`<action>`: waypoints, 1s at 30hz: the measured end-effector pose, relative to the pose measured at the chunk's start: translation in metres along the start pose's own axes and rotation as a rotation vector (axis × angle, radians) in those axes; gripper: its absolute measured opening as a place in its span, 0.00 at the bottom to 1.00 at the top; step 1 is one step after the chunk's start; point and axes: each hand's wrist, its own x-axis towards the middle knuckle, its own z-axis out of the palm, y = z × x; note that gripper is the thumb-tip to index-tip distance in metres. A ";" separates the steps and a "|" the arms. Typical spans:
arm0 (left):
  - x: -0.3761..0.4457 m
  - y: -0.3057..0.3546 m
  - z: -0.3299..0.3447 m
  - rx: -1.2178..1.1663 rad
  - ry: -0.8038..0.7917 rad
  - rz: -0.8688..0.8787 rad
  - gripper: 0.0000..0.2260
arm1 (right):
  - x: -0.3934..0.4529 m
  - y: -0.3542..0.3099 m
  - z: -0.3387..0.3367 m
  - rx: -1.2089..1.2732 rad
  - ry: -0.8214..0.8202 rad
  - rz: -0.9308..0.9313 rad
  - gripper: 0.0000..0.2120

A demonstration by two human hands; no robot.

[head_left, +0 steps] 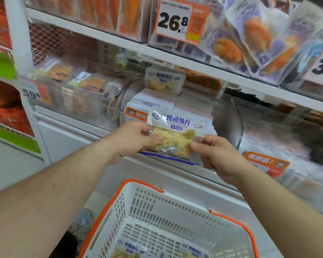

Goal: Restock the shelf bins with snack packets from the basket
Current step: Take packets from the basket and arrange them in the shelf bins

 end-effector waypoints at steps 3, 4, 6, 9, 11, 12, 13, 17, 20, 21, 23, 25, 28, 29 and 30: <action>0.003 0.006 -0.003 0.133 0.029 0.063 0.23 | 0.001 -0.013 0.007 0.014 0.049 -0.093 0.10; 0.006 0.008 -0.003 0.198 0.076 0.099 0.22 | 0.002 -0.016 0.007 -0.020 0.097 -0.151 0.11; 0.011 0.011 -0.007 0.300 0.251 0.195 0.16 | 0.005 -0.025 0.005 -0.115 0.224 -0.298 0.10; 0.017 0.018 -0.017 0.388 0.523 0.315 0.13 | 0.018 -0.039 -0.007 -0.170 0.408 -0.462 0.06; 0.022 0.018 -0.024 0.507 0.660 0.344 0.14 | 0.034 -0.043 -0.014 -0.199 0.471 -0.478 0.05; 0.024 0.017 -0.026 0.559 0.701 0.328 0.16 | 0.044 -0.043 -0.016 -0.226 0.491 -0.468 0.04; 0.026 0.017 -0.027 0.601 0.722 0.305 0.17 | 0.053 -0.044 -0.016 -0.265 0.508 -0.454 0.04; 0.035 0.012 -0.024 0.680 0.657 0.206 0.24 | 0.090 -0.050 -0.010 -0.388 0.529 -0.405 0.07; 0.040 0.009 -0.022 0.711 0.625 0.160 0.25 | 0.117 -0.052 -0.007 -0.368 0.567 -0.364 0.09; 0.041 0.009 -0.021 0.708 0.631 0.160 0.25 | 0.126 -0.052 -0.007 -0.346 0.588 -0.340 0.10; 0.044 0.008 -0.020 0.688 0.649 0.159 0.25 | 0.142 -0.054 -0.009 -0.313 0.615 -0.299 0.11; 0.045 0.007 -0.019 0.661 0.669 0.152 0.23 | 0.155 -0.056 -0.010 -0.304 0.618 -0.275 0.11; 0.048 0.006 -0.019 0.632 0.696 0.119 0.23 | 0.167 -0.057 -0.012 -0.342 0.614 -0.233 0.07; 0.048 0.006 -0.019 0.630 0.703 0.106 0.23 | 0.171 -0.056 -0.012 -0.363 0.603 -0.221 0.07; 0.050 0.005 -0.018 0.631 0.709 0.097 0.23 | 0.175 -0.056 -0.011 -0.386 0.588 -0.216 0.08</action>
